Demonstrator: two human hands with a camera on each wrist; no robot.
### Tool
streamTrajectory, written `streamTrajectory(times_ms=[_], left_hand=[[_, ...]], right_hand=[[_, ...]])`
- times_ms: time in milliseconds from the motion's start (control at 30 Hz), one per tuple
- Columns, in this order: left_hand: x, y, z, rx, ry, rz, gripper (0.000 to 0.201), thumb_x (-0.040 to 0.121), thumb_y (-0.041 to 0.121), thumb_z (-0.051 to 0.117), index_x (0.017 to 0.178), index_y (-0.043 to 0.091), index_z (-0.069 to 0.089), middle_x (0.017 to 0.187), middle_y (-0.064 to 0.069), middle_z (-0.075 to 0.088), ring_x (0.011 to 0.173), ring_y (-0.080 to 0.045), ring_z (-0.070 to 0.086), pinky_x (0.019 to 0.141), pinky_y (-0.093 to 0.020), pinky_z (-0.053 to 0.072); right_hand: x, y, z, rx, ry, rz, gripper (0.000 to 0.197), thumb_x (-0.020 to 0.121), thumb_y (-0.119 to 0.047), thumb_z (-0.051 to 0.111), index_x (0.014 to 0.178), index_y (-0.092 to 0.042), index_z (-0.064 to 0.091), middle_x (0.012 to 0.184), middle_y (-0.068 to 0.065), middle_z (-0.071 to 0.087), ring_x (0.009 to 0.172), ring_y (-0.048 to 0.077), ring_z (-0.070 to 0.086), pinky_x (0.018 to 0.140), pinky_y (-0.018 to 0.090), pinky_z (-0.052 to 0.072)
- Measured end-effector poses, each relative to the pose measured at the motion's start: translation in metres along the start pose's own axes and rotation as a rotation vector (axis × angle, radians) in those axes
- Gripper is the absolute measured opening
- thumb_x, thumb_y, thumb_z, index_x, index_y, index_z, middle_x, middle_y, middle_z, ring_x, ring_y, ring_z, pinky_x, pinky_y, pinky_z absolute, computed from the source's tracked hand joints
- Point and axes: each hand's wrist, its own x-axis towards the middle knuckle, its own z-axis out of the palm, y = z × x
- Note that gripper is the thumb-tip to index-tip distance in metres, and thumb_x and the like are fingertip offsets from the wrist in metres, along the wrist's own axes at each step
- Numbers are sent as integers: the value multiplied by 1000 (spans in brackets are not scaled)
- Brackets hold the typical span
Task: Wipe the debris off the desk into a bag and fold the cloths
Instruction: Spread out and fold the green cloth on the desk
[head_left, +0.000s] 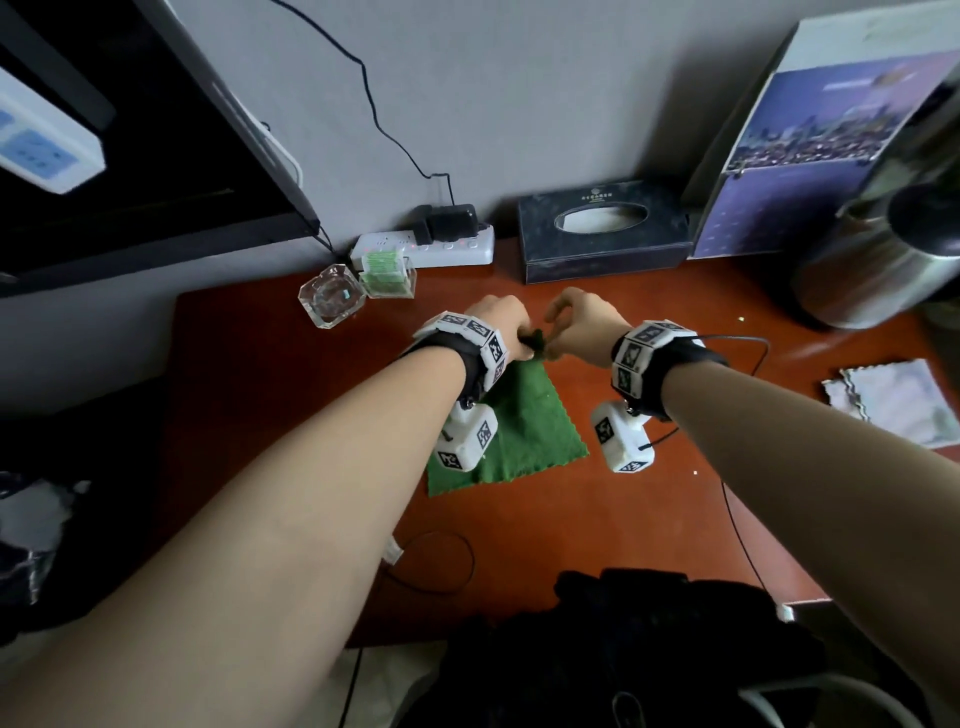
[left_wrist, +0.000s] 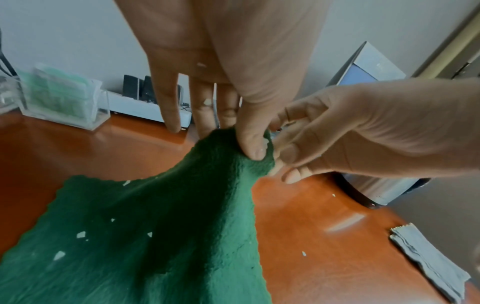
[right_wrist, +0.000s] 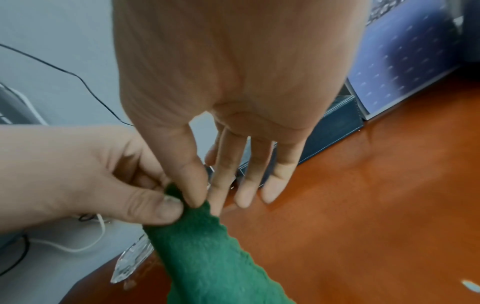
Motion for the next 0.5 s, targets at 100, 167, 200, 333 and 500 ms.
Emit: streamTrajectory(times_ms=[100,167,200,333,500], left_hand=[[-14,-6,-8,-55,71,14,35,83,36,74,61,16,54,58,1,47,64,-26,48,62,-27,37],[-26,-9,-16,-110,111,50,43,83,36,74,58,15,45,56,0,39,60,-23,38,59,-29,33],[-31,-10,-20,-131,127,65,42,84,36,73,59,15,46,58,-1,38,60,-21,36,59,-29,32],[-56,-20,-37,-193,158,85,40,86,32,70,58,16,45,58,-1,34,59,-17,32,60,-28,29],[-93,-34,-52,-194,269,54,40,86,29,71,58,15,46,52,3,29,57,-16,33,59,-28,28]], right_hand=[[-7,1,9,-30,-156,-12,59,67,-9,81,119,-20,56,105,0,69,97,19,65,89,37,53],[-13,0,20,-159,-214,-38,57,72,-16,80,125,-19,58,117,1,66,106,22,62,95,37,50],[-17,-1,26,-196,-221,-43,53,74,-19,79,124,-18,61,119,2,66,108,23,62,96,37,50],[-32,-7,41,-270,-215,-70,39,78,-21,75,116,-18,66,107,1,70,95,19,64,82,29,50],[-56,-8,42,-507,-164,-109,36,80,-25,70,114,-15,67,104,6,69,94,23,62,79,28,49]])
